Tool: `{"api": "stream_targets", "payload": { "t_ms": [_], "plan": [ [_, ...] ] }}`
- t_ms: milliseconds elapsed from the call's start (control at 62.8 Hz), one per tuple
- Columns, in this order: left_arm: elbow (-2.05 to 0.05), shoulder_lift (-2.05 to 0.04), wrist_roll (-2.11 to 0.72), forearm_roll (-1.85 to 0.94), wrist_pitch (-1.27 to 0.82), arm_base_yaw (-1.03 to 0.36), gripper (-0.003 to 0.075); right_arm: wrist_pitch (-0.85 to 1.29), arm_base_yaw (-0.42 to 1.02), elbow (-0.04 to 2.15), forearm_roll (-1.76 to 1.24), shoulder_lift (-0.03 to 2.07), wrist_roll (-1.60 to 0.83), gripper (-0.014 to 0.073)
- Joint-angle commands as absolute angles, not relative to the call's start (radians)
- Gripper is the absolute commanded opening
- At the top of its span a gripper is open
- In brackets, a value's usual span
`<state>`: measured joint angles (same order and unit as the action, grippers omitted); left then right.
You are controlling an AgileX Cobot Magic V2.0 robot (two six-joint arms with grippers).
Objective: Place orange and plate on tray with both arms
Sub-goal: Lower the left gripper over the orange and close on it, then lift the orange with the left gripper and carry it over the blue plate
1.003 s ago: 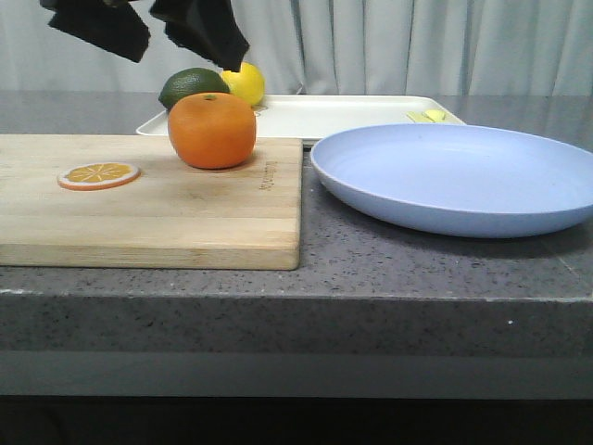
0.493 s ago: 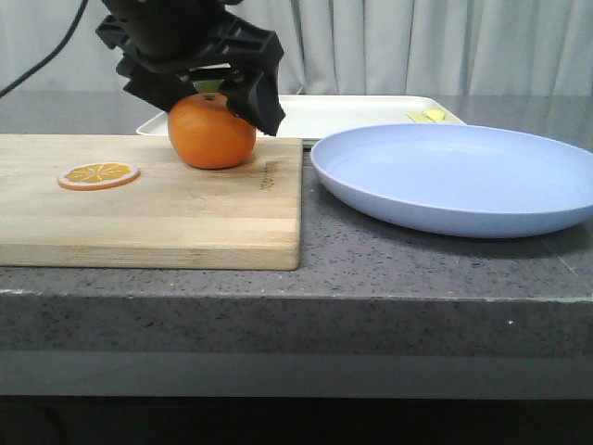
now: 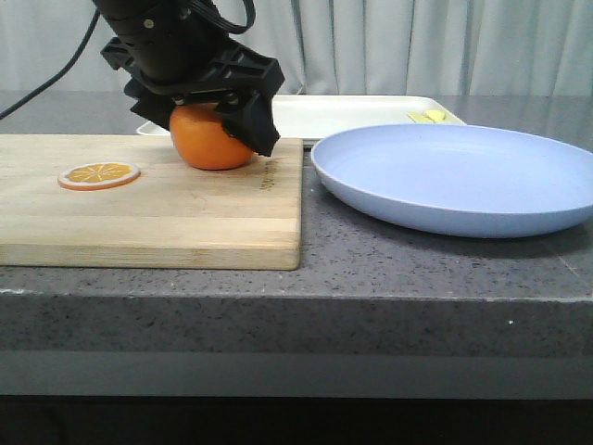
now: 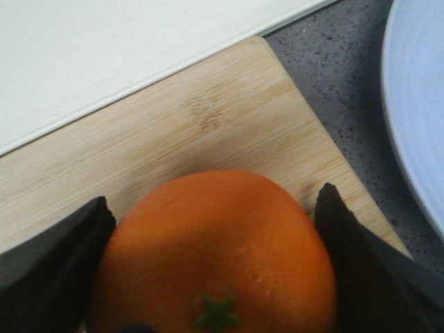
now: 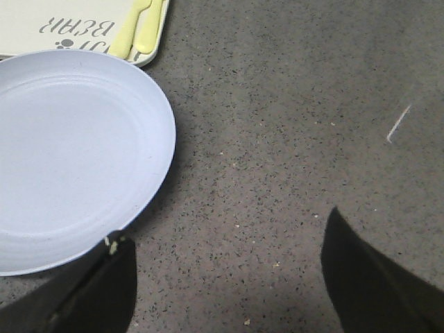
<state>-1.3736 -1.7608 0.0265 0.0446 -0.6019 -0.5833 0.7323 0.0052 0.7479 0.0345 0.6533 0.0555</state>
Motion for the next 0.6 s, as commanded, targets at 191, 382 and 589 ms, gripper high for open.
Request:
{"api": "stream_targets", "payload": {
  "t_ms": [191,382,589],
  "plan": [
    [-1.558,-1.714,0.026,0.031,-0.666,-0.644,0.0459,0.673,0.003,0.780,0.048,0.660,0.043,0.0565],
    [-1.609,-1.720,0.026,0.033,-0.623,-0.740,0.0464,0.672,0.003,0.780,0.048,0.660,0.043,0.0565],
    [-1.680,-1.799,0.026,0.031,-0.609,-0.823,0.0464,0.673,0.003,0.780,0.048,0.660,0.043,0.0565]
  ]
}}
